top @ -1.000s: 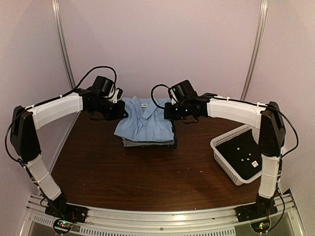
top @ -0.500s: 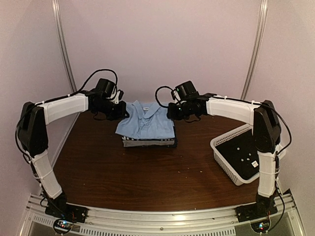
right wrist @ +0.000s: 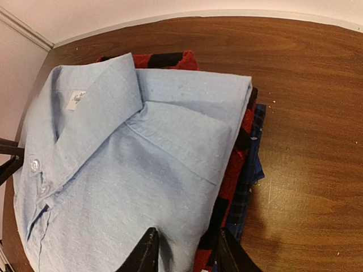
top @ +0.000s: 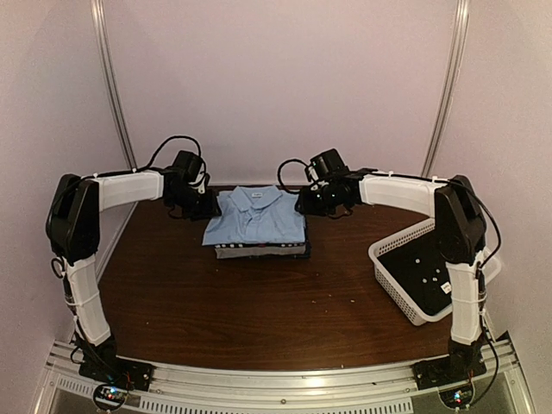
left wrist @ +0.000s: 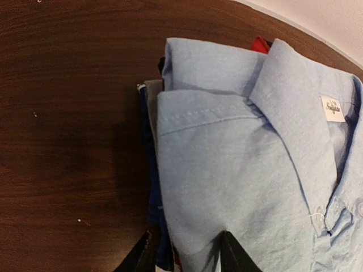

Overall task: Fold and stack the long sleeve shirts
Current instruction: Place the square-folded shirt on the square-folded shirt, then move the square-folded shirt to the corner of the board.

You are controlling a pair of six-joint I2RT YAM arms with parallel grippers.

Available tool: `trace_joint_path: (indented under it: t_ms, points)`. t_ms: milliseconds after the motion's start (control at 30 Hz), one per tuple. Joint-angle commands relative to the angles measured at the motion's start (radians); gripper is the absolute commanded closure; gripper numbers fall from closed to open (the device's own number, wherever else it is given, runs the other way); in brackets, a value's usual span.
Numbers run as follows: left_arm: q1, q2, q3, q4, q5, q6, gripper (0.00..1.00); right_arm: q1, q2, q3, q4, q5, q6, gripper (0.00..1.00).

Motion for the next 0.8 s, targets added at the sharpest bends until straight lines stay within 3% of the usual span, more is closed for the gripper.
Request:
trace_joint_path:
  t_ms: [0,167,400,567,667,767]
  points:
    - [0.017,-0.005,0.013,0.020,-0.069,0.005,0.58,-0.011,-0.013,0.001,-0.021,0.040,-0.021,0.62]
    - [0.023,-0.022,0.046,-0.018,-0.112,0.015,0.51,-0.013,-0.082,-0.036,-0.049,0.105,-0.043,0.52]
    - [-0.005,-0.118,0.072,-0.018,-0.098,0.041,0.37,-0.013,-0.296,-0.137,-0.040,0.195,-0.065,0.29]
    - [-0.110,-0.140,0.114,-0.018,-0.112,0.040,0.27,-0.013,-0.442,-0.223,-0.017,0.229,-0.066,0.14]
    - [-0.196,-0.122,0.165,-0.013,-0.147,0.037,0.18,-0.014,-0.529,-0.271,-0.010,0.241,-0.055,0.10]
    - [-0.283,-0.076,0.238,-0.011,-0.161,0.030,0.16,-0.014,-0.615,-0.328,0.018,0.248,-0.037,0.06]
